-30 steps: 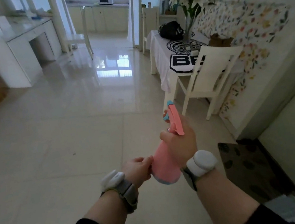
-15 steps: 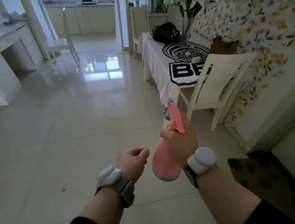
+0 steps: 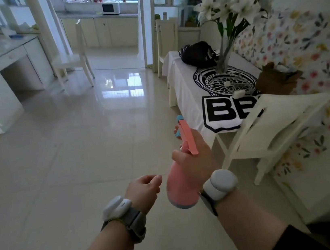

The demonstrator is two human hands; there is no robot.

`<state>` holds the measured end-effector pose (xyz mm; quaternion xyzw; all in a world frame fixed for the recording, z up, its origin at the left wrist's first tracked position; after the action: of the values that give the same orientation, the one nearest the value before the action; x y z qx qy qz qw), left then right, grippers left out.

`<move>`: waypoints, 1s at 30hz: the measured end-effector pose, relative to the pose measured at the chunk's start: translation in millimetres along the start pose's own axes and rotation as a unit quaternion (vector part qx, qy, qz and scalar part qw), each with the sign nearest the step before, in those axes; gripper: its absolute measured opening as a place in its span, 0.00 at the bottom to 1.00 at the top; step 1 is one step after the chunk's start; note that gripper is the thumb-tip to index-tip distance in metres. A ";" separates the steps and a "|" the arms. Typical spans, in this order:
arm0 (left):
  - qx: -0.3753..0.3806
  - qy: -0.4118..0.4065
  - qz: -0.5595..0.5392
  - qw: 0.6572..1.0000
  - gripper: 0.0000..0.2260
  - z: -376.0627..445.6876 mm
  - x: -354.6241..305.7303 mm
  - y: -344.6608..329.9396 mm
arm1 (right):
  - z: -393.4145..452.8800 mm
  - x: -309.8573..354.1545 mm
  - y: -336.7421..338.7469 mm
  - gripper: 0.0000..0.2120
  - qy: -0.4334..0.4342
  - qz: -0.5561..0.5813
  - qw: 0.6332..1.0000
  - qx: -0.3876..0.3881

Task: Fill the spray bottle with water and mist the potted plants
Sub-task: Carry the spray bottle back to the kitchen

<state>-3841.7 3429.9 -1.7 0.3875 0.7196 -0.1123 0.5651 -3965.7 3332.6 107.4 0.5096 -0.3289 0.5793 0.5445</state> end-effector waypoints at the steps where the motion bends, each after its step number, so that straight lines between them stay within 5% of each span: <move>1: -0.007 0.005 -0.004 1.000 0.04 25.3 -10.2 -9.1 | 29.3 -6.5 -9.7 0.27 -0.002 -0.002 1.000 0.007; 11: -0.028 0.018 0.009 0.999 0.05 192.2 -63.2 -30.2 | 196.0 -51.2 -87.9 0.28 -0.005 0.001 1.000 0.010; 30: 0.003 -0.098 0.203 0.974 0.13 549.0 -230.2 -91.3 | 555.0 -114.8 -243.4 0.27 -0.014 0.024 0.999 -0.040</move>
<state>-3491.5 2940.0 -4.1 0.5142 0.5670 -0.0348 0.6426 -3614.5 2825.5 102.9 0.4874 -0.3715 0.5713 0.5460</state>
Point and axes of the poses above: each hand's wrist, its own z-axis towards the middle knuckle, its own y-axis out of the back of the hand, x = y × z, the point moved 9 cm from there along z, towards the middle knuckle, and after that the axes turned 11 degrees about -x, right-handed, at the moved point
